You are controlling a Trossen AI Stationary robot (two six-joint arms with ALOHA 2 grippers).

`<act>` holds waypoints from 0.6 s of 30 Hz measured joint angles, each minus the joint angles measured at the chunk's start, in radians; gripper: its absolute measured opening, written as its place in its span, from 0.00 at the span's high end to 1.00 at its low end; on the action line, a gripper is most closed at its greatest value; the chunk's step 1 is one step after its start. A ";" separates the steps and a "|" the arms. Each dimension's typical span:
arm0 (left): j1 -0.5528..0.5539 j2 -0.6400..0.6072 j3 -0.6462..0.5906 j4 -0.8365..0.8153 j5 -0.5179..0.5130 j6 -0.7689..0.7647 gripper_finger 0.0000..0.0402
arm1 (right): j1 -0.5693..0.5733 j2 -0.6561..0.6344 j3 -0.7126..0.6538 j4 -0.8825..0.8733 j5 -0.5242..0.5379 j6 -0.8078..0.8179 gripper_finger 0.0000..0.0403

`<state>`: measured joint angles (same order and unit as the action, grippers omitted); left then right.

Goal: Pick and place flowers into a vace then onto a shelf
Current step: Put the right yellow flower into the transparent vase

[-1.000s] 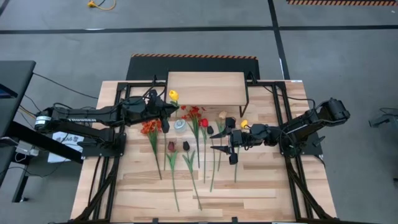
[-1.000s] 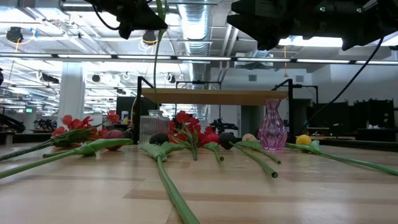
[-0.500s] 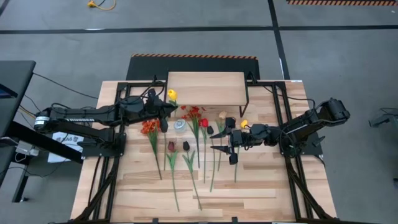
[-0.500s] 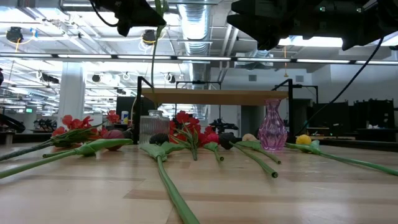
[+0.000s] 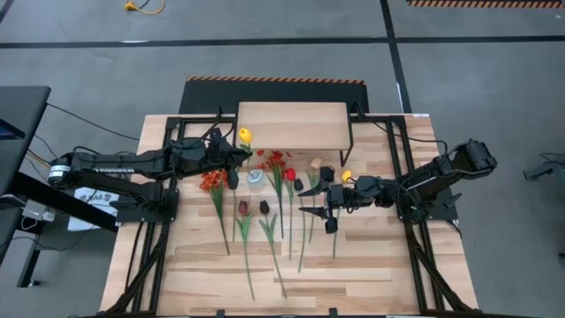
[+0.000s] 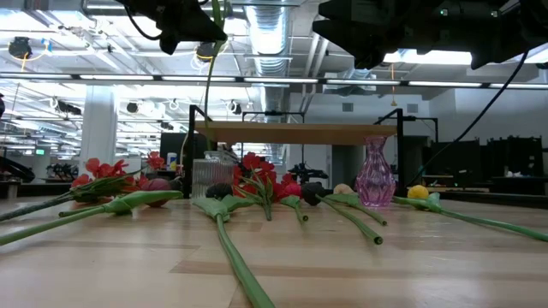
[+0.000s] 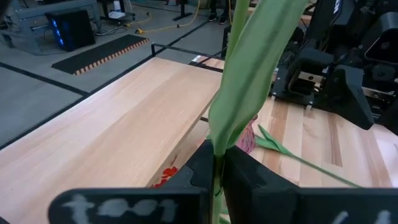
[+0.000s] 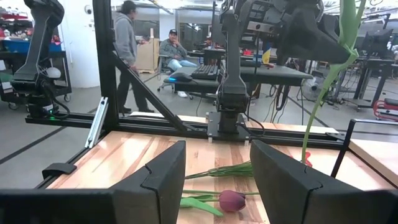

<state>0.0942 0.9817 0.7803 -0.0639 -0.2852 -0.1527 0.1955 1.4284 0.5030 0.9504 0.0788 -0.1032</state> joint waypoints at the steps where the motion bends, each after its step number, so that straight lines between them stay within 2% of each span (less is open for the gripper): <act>1: -0.001 0.000 0.000 0.000 0.000 0.001 0.99 | 0.000 0.000 0.000 0.000 0.000 0.000 0.57; 18: -0.002 0.000 0.000 0.001 -0.007 0.006 0.99 | 0.000 0.000 0.000 0.000 0.000 0.000 0.57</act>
<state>0.0925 0.9817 0.7803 -0.0631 -0.2921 -0.1466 0.1958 1.4284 0.5030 0.9504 0.0788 -0.1032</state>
